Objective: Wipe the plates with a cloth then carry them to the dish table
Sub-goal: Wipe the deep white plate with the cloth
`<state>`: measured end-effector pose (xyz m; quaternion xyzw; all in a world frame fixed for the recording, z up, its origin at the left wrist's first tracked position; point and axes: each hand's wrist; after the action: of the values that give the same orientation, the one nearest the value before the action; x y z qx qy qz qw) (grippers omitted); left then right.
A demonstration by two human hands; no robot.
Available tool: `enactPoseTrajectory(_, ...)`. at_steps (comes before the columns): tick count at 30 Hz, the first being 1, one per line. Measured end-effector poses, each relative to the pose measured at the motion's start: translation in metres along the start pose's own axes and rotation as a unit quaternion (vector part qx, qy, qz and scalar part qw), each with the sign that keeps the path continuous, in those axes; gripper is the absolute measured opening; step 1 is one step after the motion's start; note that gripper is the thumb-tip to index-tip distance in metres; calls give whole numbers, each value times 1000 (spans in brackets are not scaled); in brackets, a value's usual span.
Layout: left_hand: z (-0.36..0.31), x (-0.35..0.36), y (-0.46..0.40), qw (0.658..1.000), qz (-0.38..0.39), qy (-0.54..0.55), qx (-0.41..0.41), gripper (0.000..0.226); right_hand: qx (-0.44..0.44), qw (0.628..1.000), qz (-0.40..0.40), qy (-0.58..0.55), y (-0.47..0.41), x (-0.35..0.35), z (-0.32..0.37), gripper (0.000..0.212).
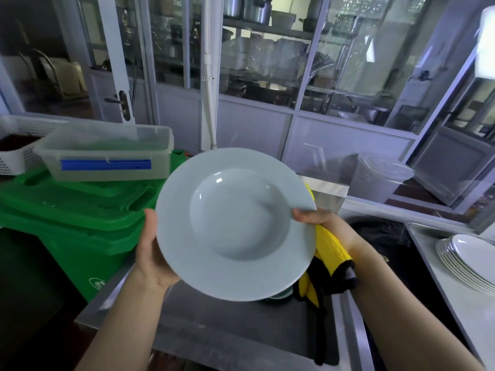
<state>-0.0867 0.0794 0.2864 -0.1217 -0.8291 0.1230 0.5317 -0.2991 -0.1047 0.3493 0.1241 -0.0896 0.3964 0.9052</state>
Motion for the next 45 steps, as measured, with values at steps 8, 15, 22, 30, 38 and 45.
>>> enactPoseTrajectory(8, 6, -4, -6, 974, -168, -136, 63, 58, -146, 962, -192, 130, -21, -14, 5, 31)
enactPoseTrajectory(15, 29, 2, -19, 949, -243, -173, 101, 58, -295, 744, -134, 584, -11, 10, -2, 39)
enactPoseTrajectory(22, 45, 13, -32, 917, -290, -230, 149, 56, -276, 691, -15, 667, 10, 61, -18, 47)
enactPoseTrajectory(30, 52, 14, -21, 842, -387, -360, 106, 33, -233, 827, 39, 510, 8, 88, -24, 22)
enactPoseTrajectory(38, 59, 34, -22, 722, -304, -621, -25, 11, -161, 918, -58, 357, -10, 89, -19, 30)
enactPoseTrajectory(45, 44, 48, -43, 638, -218, -727, -126, 111, -124, 991, -14, 52, 1, 77, -14, 93)
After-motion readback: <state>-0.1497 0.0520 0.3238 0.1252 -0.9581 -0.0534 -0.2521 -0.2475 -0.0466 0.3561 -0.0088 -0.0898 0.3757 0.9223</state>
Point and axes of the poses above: each hand's wrist, its own y-axis away from the middle knuckle, its own x-axis out of the palm, z = x × y, and after that the axes turned 11 degrees about -x, right-handed
